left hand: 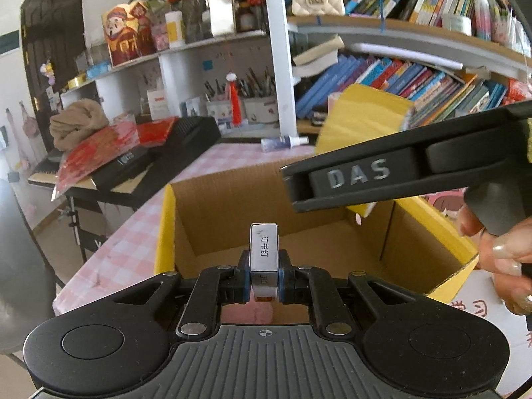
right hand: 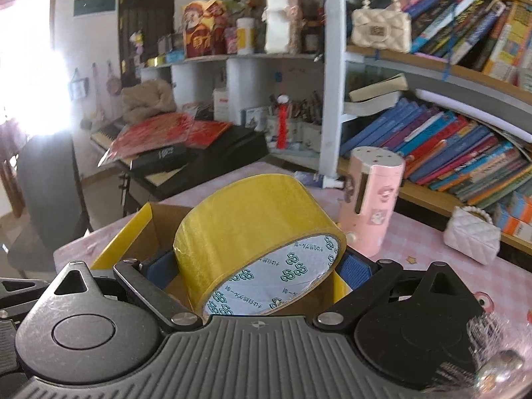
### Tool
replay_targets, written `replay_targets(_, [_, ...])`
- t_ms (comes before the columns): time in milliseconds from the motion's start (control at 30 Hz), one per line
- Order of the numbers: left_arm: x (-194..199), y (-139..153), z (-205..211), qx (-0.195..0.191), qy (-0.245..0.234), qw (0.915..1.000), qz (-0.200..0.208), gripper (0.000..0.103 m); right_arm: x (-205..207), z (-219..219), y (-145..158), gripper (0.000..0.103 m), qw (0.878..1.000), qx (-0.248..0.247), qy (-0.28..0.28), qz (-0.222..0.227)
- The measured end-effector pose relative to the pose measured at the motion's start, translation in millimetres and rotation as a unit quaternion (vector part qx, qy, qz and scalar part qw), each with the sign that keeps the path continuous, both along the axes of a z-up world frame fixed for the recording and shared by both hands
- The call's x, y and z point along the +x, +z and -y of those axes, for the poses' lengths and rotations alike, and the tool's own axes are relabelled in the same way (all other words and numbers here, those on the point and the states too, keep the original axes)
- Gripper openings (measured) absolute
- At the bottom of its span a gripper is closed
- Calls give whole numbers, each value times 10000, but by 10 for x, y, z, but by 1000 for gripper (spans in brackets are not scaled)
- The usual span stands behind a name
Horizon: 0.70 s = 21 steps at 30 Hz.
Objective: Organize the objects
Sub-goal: 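Carry the white box with the left tool while the right tool carries the tape over the yellow box, then open the left tool to drop the white box while the right tool releases the tape into the box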
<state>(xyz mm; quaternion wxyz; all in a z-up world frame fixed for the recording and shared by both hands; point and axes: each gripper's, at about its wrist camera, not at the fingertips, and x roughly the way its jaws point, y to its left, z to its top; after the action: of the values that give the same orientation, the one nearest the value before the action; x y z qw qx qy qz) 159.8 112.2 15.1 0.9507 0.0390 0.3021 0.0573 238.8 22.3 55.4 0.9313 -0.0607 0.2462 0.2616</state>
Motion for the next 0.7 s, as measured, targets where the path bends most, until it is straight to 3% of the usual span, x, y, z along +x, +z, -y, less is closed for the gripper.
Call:
replay_targets(467, [213,-168,36,-25,42,9987,-506,13,388,-319,-290,98,9935,-698,688,-579])
replay_targets(700, [253,-217,22,-50,123,9977,-665,13,482,-384,-405,98,9891,-815,784,-943])
